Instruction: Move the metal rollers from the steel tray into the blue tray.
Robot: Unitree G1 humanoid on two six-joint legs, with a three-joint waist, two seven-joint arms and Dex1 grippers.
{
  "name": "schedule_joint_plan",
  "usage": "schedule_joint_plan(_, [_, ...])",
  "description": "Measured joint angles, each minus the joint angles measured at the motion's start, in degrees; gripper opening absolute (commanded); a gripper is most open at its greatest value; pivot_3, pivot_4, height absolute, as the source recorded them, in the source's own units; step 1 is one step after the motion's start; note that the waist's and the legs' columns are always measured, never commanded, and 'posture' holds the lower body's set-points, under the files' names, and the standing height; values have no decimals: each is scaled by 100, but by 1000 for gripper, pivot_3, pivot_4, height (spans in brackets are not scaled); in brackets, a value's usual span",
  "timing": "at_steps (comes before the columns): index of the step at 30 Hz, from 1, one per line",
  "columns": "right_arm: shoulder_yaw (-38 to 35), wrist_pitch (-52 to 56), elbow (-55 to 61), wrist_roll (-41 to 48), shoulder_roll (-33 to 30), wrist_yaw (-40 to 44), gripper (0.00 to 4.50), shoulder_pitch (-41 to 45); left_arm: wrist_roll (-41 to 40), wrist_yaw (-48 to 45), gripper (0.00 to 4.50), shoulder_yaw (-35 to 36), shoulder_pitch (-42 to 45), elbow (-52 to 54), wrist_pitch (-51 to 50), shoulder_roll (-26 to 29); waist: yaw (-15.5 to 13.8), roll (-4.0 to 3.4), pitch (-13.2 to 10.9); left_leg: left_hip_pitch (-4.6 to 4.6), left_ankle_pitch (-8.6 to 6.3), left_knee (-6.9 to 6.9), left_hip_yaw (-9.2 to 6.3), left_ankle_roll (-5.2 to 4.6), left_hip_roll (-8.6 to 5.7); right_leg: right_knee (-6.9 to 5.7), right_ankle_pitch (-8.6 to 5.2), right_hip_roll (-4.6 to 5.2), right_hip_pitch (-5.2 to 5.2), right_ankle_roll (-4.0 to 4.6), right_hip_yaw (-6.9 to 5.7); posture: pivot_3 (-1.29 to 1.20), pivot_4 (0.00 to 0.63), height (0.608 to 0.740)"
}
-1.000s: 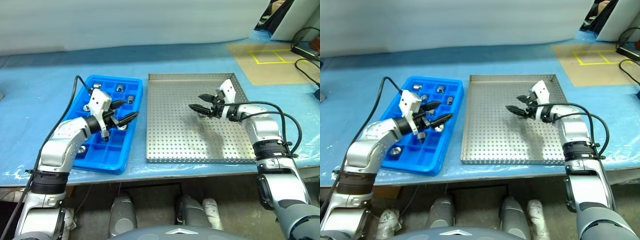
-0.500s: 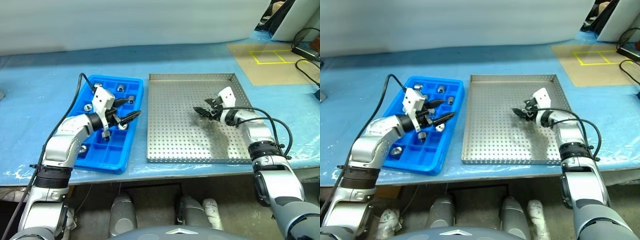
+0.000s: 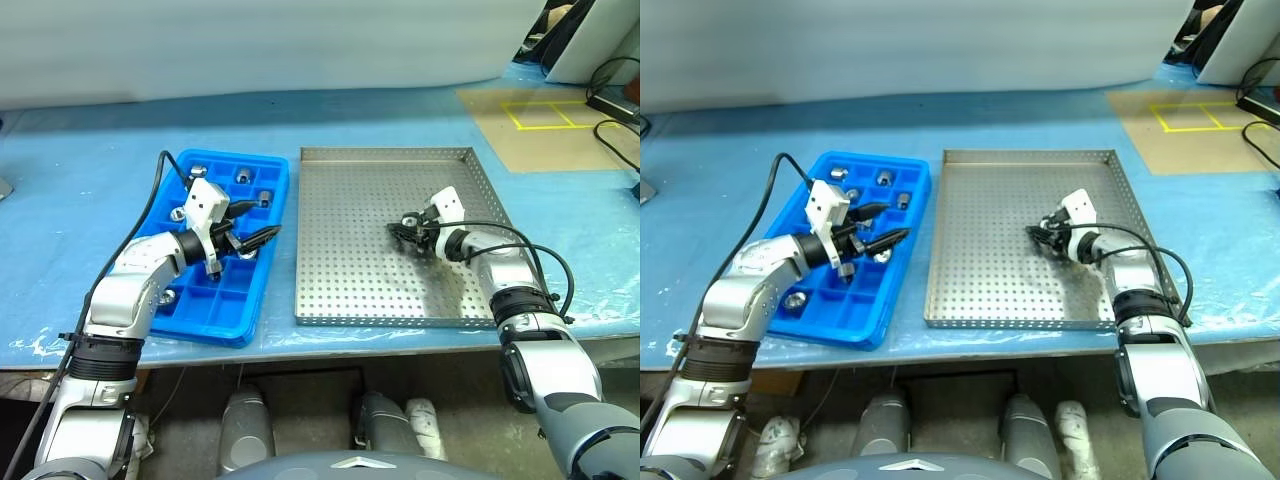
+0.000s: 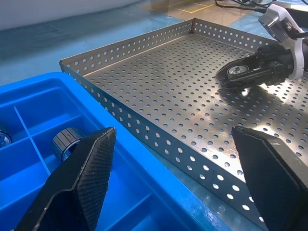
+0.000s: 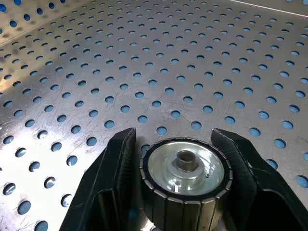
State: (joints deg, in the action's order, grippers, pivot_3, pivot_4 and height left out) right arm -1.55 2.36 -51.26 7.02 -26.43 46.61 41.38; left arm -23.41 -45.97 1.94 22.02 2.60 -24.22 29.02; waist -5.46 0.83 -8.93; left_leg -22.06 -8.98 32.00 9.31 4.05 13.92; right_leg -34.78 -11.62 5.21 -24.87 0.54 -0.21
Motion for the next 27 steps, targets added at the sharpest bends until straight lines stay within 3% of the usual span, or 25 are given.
schedule_joint_plan(1, [0,-8,0,-8,0,-2,1678,0,1,-1,4061,0,0,0,0,1,0,0,0,0,0,0,0,0,0,0,0,0,0,0,0,46,150,740])
schedule_joint_plan(5, [-3,29,87,-3,13,-24,1694,-14,3,-7,4061,1,-1,0,0,12,1,0,0,-1,0,0,0,0,0,1,0,0,-1,0,0,45,150,740])
schedule_joint_plan(9, [22,626,1181,338,264,430,1694,-120,-18,-23,4061,13,-9,30,-16,87,37,-1,-1,1,-9,-3,2,-14,4,0,0,-6,-9,0,0,55,150,740])
schedule_joint_plan(17, [738,2158,3505,1146,985,1338,1694,-12,-415,-257,4061,1019,-485,392,-259,1100,-3,-2,-1,1,-9,-25,2,-10,14,5,-1,-11,-13,0,-24,145,150,740])
schedule_joint_plan(23, [1335,2204,3498,1096,1711,1413,1694,494,-458,-282,4061,1866,-1146,417,-257,1633,-65,1,-2,-2,-6,-39,-3,-3,11,10,-3,-2,-12,0,-35,254,150,740])
schedule_joint_plan(27, [1489,2288,3210,1110,2079,1558,1694,693,-757,-341,4061,2366,-1981,999,-510,1709,-119,4,-1,-2,-3,-58,-8,3,10,13,-5,-1,-13,3,-37,317,150,740])
